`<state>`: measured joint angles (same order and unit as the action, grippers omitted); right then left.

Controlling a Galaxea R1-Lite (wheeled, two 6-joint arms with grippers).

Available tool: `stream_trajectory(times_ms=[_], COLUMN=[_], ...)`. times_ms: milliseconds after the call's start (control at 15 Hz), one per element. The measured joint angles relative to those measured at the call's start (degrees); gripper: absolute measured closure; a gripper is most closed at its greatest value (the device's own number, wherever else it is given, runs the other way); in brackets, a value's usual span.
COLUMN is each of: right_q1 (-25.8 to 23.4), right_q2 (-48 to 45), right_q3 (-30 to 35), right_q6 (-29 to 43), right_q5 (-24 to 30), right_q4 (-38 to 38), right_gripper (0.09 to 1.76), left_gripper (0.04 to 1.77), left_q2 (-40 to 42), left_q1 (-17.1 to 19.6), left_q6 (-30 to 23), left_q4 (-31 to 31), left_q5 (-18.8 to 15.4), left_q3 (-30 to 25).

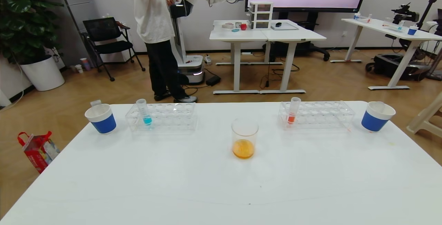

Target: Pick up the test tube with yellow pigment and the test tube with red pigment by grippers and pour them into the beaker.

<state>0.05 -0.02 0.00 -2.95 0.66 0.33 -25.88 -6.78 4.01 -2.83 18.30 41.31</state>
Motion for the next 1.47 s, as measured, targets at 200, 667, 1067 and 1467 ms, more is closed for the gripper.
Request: stream_trajectory(times_ms=[200, 667, 1067, 1467], right_q1=[0.0, 0.0, 0.0, 0.0], right_q2=[0.0, 0.0, 0.0, 0.0], right_q3=[0.0, 0.0, 0.0, 0.0], right_q6=[0.0, 0.0, 0.0, 0.0], right_q5=[0.0, 0.0, 0.0, 0.0], right_q4=[0.0, 0.0, 0.0, 0.0], right_gripper=[0.11, 0.11, 0.11, 0.11], left_gripper=[0.06, 0.06, 0.06, 0.06], left_q2=[6.1, 20.1, 24.2, 25.9], left_q1=[5.7, 6.6, 6.7, 6.6], left_q6=[-4.8, -7.4, -1.6, 1.0], left_q4=[1.4, 2.1, 0.7, -1.1], left_q5=[-13.7, -26.7, -21.7, -18.6], left_q3=[-4.2, -23.3, -37.8, -39.8])
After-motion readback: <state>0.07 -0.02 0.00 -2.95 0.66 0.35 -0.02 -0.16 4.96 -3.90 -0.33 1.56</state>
